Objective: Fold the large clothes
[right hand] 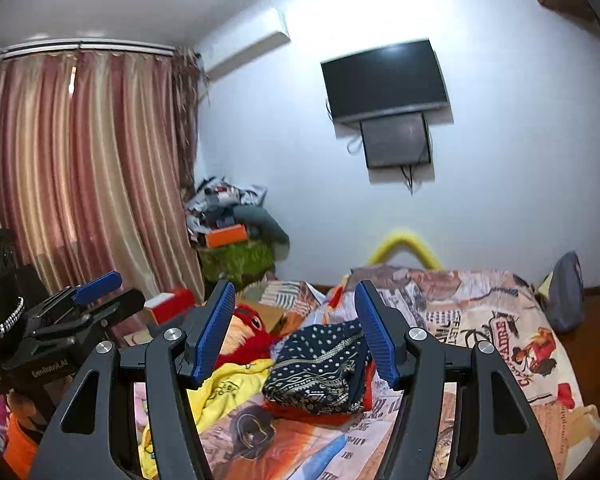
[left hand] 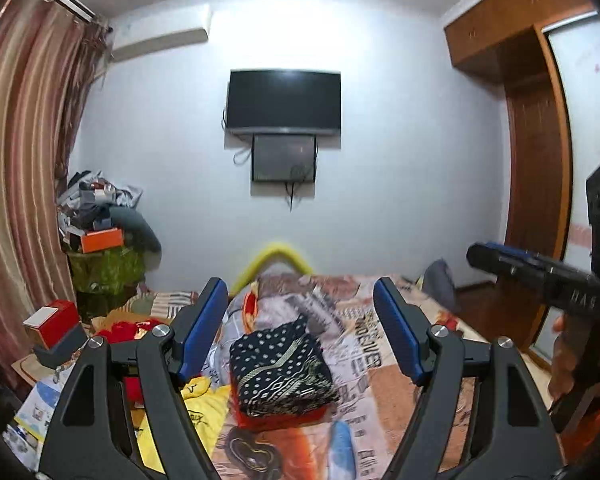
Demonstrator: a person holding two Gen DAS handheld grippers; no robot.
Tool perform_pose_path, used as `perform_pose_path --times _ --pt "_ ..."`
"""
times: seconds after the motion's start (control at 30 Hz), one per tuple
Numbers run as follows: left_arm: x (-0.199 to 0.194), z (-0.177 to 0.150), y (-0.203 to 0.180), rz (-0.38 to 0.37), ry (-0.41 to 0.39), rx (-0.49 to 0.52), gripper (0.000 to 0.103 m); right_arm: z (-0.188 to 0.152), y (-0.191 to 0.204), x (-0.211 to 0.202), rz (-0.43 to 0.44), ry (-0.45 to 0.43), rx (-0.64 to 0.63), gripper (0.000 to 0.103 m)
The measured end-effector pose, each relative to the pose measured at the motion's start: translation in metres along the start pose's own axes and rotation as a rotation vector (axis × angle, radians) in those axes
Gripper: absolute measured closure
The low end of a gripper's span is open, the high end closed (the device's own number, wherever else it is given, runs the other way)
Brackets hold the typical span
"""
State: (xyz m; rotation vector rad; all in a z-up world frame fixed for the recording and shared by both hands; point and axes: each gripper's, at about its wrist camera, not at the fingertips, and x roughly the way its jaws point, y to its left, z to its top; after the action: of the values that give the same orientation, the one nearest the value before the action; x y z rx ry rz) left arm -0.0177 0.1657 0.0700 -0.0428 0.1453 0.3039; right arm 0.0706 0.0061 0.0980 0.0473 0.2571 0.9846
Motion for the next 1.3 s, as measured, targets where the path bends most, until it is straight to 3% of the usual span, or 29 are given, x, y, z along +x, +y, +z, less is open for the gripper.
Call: perform_pose_path --times 0.17,0.23,0.33,0.5,1.3 --pt "-0.023 -0.014 -0.008 0.033 -0.055 -0.008 0.023 -0.012 0.018 -0.017 -0.065 -0.041 -0.038 0.043" --pt "-0.024 -0.02 -0.012 0.04 -0.049 -0.001 0.012 -0.017 0.025 -0.017 -0.093 -0.045 -0.055 0.03" --pt "-0.03 -0.027 -0.017 0.071 -0.052 0.024 0.004 -0.02 0.028 -0.012 -0.135 -0.065 -0.072 0.019" --pt "-0.034 -0.036 -0.02 0.068 -0.03 0.003 0.001 -0.021 0.029 -0.014 -0.216 -0.089 -0.063 0.0" --pt "-0.015 -0.048 -0.018 0.084 0.015 -0.004 0.0 -0.035 0.019 -0.023 -0.246 -0.063 -0.036 0.0"
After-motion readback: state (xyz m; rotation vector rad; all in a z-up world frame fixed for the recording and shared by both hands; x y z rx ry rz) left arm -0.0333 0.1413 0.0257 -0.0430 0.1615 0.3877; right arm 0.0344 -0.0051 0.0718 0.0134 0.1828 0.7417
